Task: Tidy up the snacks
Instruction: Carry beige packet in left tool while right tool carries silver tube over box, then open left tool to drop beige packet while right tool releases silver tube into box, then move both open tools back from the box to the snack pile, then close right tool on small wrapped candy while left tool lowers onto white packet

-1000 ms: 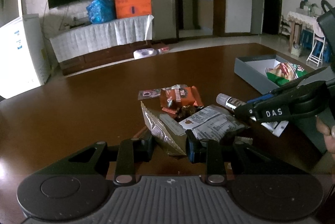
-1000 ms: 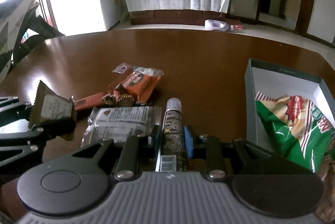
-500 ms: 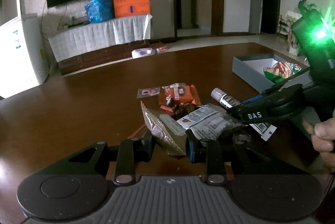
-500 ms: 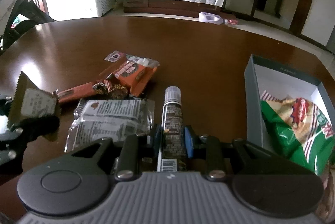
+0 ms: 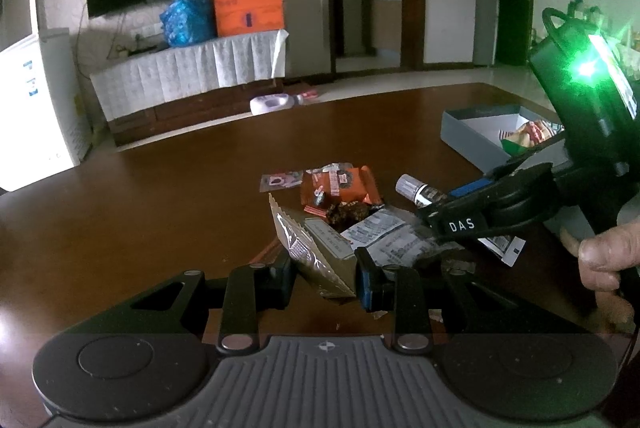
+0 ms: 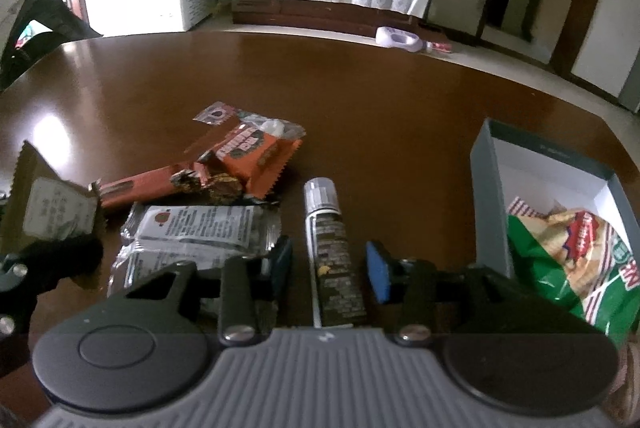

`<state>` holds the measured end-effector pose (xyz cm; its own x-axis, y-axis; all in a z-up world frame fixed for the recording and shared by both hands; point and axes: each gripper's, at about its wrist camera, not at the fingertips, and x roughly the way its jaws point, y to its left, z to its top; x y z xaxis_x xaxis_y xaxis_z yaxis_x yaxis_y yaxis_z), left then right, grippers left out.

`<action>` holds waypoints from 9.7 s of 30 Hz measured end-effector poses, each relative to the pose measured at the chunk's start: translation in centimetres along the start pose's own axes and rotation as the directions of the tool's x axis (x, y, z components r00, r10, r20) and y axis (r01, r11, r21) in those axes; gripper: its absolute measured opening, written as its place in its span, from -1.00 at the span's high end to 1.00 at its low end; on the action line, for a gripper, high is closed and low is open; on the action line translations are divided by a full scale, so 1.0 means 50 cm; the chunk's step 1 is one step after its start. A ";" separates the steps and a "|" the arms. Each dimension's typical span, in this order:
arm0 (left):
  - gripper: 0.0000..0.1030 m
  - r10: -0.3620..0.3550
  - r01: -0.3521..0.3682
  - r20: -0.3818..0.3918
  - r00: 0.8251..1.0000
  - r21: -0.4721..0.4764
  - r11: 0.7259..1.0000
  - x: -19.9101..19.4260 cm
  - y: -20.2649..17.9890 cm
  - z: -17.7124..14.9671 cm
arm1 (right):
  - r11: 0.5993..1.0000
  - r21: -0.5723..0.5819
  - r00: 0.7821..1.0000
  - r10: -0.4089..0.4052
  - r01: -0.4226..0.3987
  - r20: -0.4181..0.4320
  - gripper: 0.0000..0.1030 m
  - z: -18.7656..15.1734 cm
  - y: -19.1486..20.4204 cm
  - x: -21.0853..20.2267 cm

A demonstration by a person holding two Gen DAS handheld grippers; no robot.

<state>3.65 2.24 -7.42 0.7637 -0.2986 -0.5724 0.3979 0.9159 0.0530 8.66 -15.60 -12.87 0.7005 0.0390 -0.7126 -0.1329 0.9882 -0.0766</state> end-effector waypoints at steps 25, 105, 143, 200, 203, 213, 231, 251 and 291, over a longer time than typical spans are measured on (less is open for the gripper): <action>0.38 -0.045 0.044 0.050 0.998 0.013 0.999 -0.017 -0.070 0.061 | 0.994 0.084 0.988 0.051 -0.063 0.144 0.54 -0.007 -0.069 -0.140; 0.30 -0.255 0.261 -0.064 0.965 0.115 0.958 0.143 -0.423 0.127 | 0.955 0.275 0.985 -0.144 0.114 0.092 0.53 -0.152 -0.385 -0.274; -0.80 -0.189 0.187 -0.001 0.982 0.147 0.971 0.098 -0.380 0.126 | 0.963 0.249 0.973 -0.148 0.101 0.178 -0.54 -0.115 -0.342 -0.284; -0.88 0.122 -0.128 -0.080 0.989 -0.080 0.988 -0.009 0.004 0.031 | 0.994 0.008 0.990 0.110 -0.111 0.093 -0.80 -0.019 -0.064 -0.167; -0.87 0.129 -0.136 -0.086 0.988 -0.090 0.987 -0.007 0.017 0.029 | 0.992 -0.015 0.989 0.130 -0.129 0.075 -0.80 -0.031 -0.053 -0.155; -0.86 0.035 -0.033 -0.079 0.996 0.025 0.999 0.006 0.016 0.041 | 0.980 -0.041 0.981 0.193 -0.193 -0.005 -0.80 -0.057 -0.027 -0.113; -0.85 0.011 -0.001 -0.069 0.998 0.143 0.990 0.045 0.051 0.056 | 0.959 -0.116 0.966 0.257 -0.259 -0.031 -0.78 -0.079 0.014 -0.084; -0.85 0.005 0.011 -0.095 0.995 0.171 0.985 0.048 0.035 0.049 | 0.945 -0.193 0.961 0.273 -0.263 0.029 -0.07 -0.088 0.045 -0.069; -0.59 -0.153 0.188 -0.174 0.973 0.207 0.960 0.136 -0.056 0.037 | 0.984 -0.062 0.970 0.173 -0.165 0.172 0.36 -0.065 -0.073 -0.162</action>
<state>8.68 -2.85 -9.96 0.5932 -0.3841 -0.7076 0.6312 0.7674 0.1126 1.17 -20.00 -9.07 0.7771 0.2346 -0.5840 -0.2899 0.9570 -0.0013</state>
